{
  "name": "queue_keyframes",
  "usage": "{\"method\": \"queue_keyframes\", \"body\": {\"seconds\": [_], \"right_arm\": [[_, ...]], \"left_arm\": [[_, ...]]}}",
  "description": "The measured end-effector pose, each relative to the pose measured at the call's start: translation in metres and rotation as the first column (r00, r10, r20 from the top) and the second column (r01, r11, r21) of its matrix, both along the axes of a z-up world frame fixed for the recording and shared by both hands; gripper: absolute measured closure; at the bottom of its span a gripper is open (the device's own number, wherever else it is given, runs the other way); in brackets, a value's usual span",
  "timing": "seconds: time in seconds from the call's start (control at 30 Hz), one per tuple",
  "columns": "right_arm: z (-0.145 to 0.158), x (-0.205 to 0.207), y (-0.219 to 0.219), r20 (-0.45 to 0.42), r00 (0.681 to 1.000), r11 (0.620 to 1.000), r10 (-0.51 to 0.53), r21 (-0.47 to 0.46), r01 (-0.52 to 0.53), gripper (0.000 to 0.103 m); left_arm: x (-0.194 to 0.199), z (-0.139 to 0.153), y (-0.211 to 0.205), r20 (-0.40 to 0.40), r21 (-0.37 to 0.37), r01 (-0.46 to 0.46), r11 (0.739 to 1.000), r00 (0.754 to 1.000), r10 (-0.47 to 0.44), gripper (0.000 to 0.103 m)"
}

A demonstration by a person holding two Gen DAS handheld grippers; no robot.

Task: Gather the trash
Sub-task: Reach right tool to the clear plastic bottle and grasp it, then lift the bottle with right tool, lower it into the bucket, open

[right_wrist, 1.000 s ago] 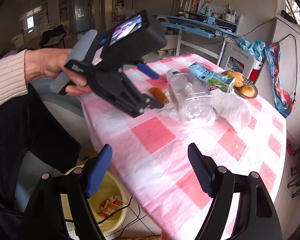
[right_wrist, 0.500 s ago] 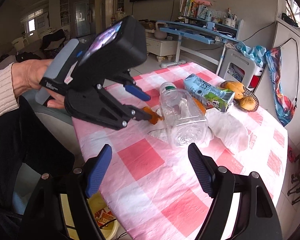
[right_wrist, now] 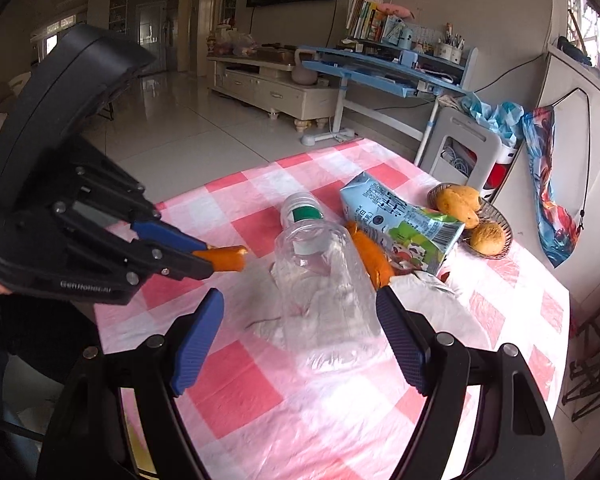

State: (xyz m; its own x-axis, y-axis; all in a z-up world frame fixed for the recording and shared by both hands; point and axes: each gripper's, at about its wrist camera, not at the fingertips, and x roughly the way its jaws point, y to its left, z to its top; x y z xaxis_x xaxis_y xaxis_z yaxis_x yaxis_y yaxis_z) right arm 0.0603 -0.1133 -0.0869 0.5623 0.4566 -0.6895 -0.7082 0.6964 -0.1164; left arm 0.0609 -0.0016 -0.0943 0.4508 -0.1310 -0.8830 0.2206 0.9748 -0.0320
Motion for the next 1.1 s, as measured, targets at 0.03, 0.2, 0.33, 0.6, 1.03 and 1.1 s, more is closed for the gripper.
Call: {"method": "queue_keyframes", "body": {"seconds": [0.03, 0.2, 0.33, 0.6, 1.03, 1.1], "right_arm": [[-0.002, 0.003, 0.003, 0.001, 1.0, 1.0, -0.004, -0.011, 0.004, 0.028], [-0.012, 0.013, 0.013, -0.007, 1.0, 0.997, -0.021, -0.069, 0.021, 0.028], [-0.021, 0.015, 0.015, -0.026, 0.999, 0.993, -0.029, -0.114, 0.026, 0.047], [-0.005, 0.015, -0.012, -0.118, 0.992, 0.994, -0.043, 0.098, 0.055, 0.048], [-0.014, 0.003, 0.0, -0.198, 0.98, 0.999, 0.015, 0.04, -0.007, 0.041], [-0.014, 0.0, 0.004, -0.168, 0.986, 0.999, 0.009, 0.036, -0.003, 0.033]], "left_arm": [[0.003, -0.002, 0.003, -0.006, 0.003, -0.033, 0.999, 0.999, 0.033, 0.09], [0.016, -0.009, 0.031, -0.048, -0.079, -0.197, 0.977, 0.98, 0.194, 0.09], [0.022, -0.004, 0.046, -0.027, -0.106, -0.264, 0.959, 0.965, 0.262, 0.09], [0.023, 0.018, 0.057, 0.032, -0.176, -0.308, 0.935, 0.947, 0.319, 0.09], [0.014, 0.029, 0.049, 0.065, -0.184, -0.287, 0.94, 0.951, 0.303, 0.09], [0.013, 0.029, 0.048, 0.068, -0.185, -0.284, 0.941, 0.951, 0.301, 0.09]]}}
